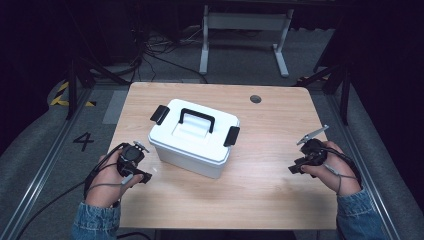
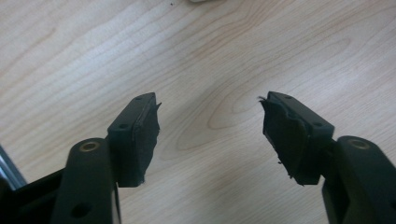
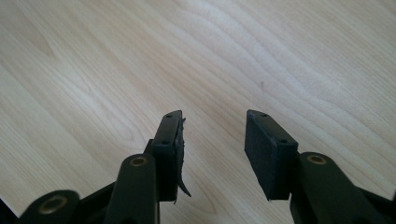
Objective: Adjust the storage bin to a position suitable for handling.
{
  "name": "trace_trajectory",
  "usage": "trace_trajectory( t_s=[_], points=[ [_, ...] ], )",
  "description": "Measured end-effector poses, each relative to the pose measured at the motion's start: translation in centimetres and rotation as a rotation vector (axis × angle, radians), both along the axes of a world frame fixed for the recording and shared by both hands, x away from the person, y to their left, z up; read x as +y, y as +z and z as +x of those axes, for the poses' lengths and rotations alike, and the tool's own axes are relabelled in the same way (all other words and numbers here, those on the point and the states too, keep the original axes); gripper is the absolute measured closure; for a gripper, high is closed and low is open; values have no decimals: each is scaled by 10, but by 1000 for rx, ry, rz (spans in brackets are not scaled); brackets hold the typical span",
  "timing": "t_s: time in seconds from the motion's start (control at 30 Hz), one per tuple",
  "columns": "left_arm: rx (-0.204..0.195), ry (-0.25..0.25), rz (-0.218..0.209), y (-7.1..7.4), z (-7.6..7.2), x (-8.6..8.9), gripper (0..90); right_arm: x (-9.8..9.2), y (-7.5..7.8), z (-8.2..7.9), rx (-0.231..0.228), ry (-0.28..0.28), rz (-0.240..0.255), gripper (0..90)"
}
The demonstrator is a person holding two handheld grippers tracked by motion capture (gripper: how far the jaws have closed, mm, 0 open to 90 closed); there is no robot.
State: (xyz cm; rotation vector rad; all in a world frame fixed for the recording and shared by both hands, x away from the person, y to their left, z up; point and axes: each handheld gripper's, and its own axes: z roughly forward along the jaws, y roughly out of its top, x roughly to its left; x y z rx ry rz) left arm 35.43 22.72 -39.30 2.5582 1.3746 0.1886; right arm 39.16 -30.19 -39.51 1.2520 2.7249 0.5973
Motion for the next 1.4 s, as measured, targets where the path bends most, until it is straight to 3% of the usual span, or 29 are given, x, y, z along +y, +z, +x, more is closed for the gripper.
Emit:
trace_trajectory(
  t_s=[0.1,0.13,0.23,0.37,0.57,0.63,0.77,0.9,1.03,1.4],
  points=[
    [28,41,-26,2,0,3,282,0,2,1,-1,-5,34,578],
    [8,51,-23,4,0,6,272,1,1,2,-12,2,42,576],
    [-9,44,-16,5,-1,8,279,1,0,1,-21,20,50,571],
    [-41,20,-47,7,-1,12,277,1,2,1,-39,22,75,572],
    [-44,16,-69,7,-1,11,265,9,8,3,-49,52,98,576],
    [-46,4,-62,7,0,11,258,13,12,6,-51,66,95,577],
    [-48,2,-86,7,0,11,252,19,24,14,-51,78,91,580],
    [-51,9,-89,8,-1,12,251,29,39,22,-55,104,112,585],
    [-58,-3,-93,10,-2,15,251,40,51,29,-64,116,85,586],
    [-58,-5,-100,11,-4,17,247,64,81,43,-92,153,77,585]
  ],
)
